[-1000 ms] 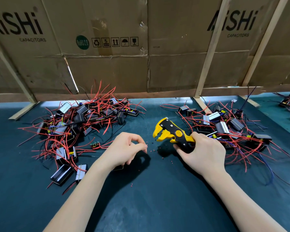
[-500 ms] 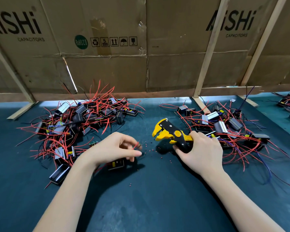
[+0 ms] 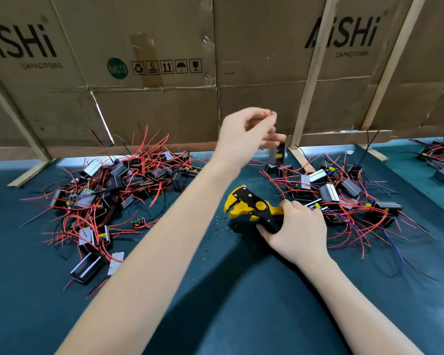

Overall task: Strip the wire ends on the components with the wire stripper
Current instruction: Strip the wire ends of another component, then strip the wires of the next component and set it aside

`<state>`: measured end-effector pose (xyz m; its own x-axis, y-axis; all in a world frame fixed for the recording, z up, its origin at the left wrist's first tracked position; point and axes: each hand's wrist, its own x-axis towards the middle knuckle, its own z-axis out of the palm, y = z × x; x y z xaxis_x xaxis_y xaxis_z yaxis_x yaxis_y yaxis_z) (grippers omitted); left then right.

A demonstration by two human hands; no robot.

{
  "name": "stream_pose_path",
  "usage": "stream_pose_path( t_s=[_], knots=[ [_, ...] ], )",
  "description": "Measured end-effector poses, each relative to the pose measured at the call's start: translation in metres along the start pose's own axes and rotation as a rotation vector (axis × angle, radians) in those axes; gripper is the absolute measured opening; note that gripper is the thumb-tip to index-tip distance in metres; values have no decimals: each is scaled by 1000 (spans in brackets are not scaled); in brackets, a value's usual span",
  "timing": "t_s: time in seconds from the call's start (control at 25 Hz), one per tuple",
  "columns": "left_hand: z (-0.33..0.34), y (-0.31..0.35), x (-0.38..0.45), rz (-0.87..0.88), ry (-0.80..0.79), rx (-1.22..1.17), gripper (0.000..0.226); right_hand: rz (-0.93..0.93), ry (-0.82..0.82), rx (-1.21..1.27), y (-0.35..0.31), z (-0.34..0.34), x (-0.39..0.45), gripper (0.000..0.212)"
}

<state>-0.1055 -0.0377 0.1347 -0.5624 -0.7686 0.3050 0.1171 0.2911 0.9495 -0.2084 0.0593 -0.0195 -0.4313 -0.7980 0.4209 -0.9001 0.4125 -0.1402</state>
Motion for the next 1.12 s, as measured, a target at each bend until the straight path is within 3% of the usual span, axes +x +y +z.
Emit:
stream_pose_path(
  t_s=[0.08,0.12,0.24,0.32,0.44,0.52,0.56,0.72,0.8,0.92,1.12],
  knots=[
    [12,-4,2,-94,-123,-55,48,-2,-5,-4,0,-1,0,54],
    [8,-10,-2,-83,-157,21,49,5,-10,-2,1,-1,0,54],
    [-38,-33,-19,54,-89,366,24,41,24,109,2,-3,-1,52],
    [-83,-47,-33,132,76,583,16,91,60,363,1,-4,-1,48],
    [-146,-64,-55,159,481,717,20,176,66,852,-5,-5,2,44],
    [-181,-76,-68,62,696,836,21,233,42,1033,-8,-4,3,41],
    [-196,-81,-74,-31,719,942,21,271,32,1109,-8,-4,3,36],
    [-224,-93,-87,-365,466,1196,31,298,-20,1168,3,-7,2,22],
    [-228,-96,-90,-395,348,1232,42,293,-59,1165,4,-8,3,19],
    [-231,-100,-94,-368,381,1224,51,331,-112,1188,6,-9,4,3],
    [-229,-110,-97,-286,448,1250,43,298,-236,1373,13,-14,4,42]
  ],
)
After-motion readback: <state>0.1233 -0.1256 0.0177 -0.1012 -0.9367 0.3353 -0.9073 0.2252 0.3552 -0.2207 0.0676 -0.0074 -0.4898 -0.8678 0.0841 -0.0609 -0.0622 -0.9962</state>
